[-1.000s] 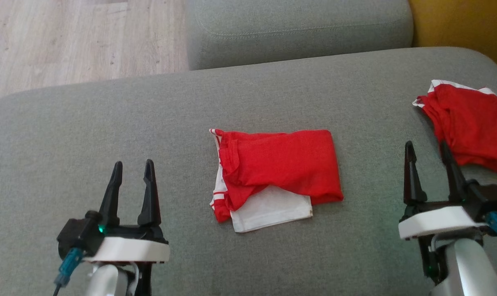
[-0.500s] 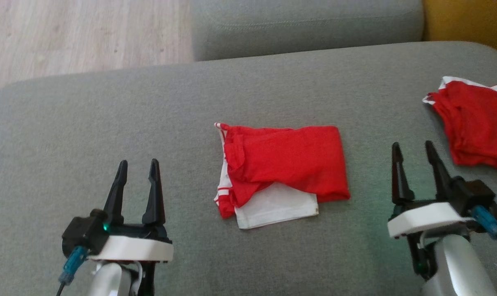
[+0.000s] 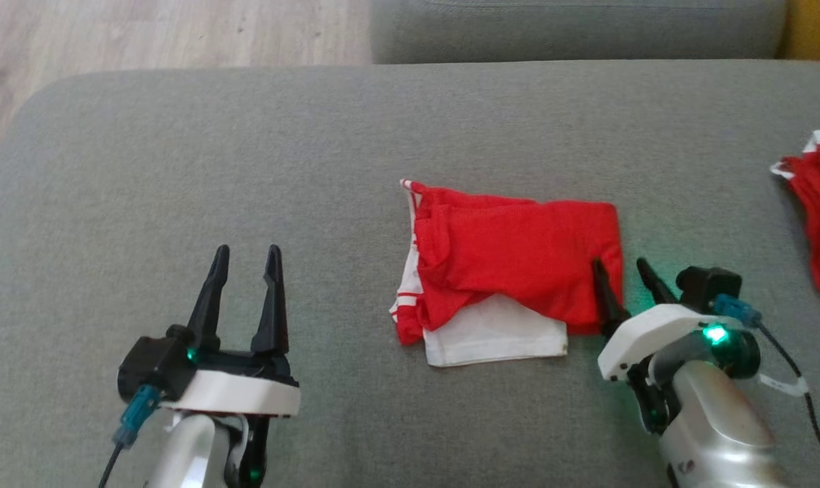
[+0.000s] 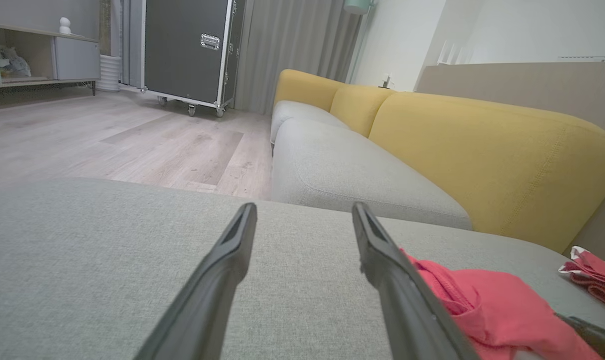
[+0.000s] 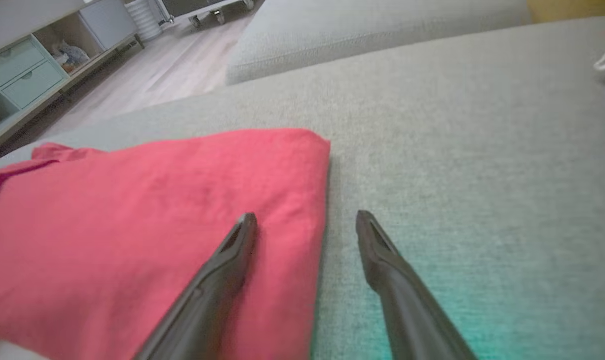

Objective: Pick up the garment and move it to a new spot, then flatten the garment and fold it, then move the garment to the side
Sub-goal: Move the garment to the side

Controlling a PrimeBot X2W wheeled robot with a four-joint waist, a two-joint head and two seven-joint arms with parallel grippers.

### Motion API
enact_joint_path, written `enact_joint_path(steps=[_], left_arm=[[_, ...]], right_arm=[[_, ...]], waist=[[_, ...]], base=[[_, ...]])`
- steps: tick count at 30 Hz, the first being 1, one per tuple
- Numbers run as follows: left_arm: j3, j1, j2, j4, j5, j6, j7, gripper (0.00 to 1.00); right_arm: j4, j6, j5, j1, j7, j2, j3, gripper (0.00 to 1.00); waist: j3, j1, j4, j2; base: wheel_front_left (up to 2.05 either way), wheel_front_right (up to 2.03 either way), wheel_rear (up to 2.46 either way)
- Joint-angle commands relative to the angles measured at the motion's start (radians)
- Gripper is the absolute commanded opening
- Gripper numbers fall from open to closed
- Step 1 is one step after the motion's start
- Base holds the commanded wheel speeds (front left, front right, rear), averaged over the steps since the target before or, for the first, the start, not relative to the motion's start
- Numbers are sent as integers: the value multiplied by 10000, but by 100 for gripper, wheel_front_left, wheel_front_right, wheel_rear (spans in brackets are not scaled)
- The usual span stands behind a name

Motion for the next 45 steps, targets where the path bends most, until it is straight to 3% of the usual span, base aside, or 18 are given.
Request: enact_joint_path(steps=[1, 9, 10, 11, 19, 26, 32, 37, 43, 45], left_arm=[[201, -472, 35, -276, -21, 34, -80, 100], [195, -557, 35, -289, -40, 79, -80, 100], [206, -566, 35, -295, -36, 85, -80, 100], [221, -573, 35, -300, -31, 91, -80, 100], [355, -527, 35, -331, 117, 104, -80, 100], [269, -328, 35, -510, 76, 107, -80, 100], [-104, -293, 35, -776, -60, 208, -80, 100], [-318, -542, 35, -984, -61, 302, -80, 100], [-453, -1204, 35, -1015, 194, 242, -80, 100], [-457, -1308, 35, -1011, 224, 226, -80, 100]], right_arm=[[57, 33, 194, -424, 45, -7, 314, 100], [1890, 33, 217, -1098, 262, -7, 1264, 100], [2014, 33, 204, -1160, 216, -7, 1347, 54], [2119, 33, 177, -1217, 142, -7, 1425, 0], [2366, 33, -1026, -1695, -873, -7, 1209, 0], [1317, 33, -2482, -1569, -1027, -209, 1030, 0], [378, 33, -2536, -1495, -752, -1539, 2251, 0], [-362, 33, -1947, -2014, -275, -3133, 2910, 0], [-862, 33, -1312, -2900, 235, -4921, 2545, 0], [-836, 33, -1271, -3018, 263, -5139, 2362, 0]], waist=[[87, -1, 169, 0], [224, -1, 441, 0], [231, -1, 444, 0], [233, -1, 437, 0], [-26, -1, 38, 0], [-493, -1, -622, 0], [-569, -1, -1273, 0], [-98, -1, -1674, 0], [920, -1, -1951, 0], [1065, -1, -1965, 0]], base=[[0, 0, 0], [0, 0, 0], [0, 0, 0], [0, 0, 0], [0, 0, 0], [0, 0, 0], [0, 0, 0], [0, 0, 0], [0, 0, 0], [0, 0, 0]])
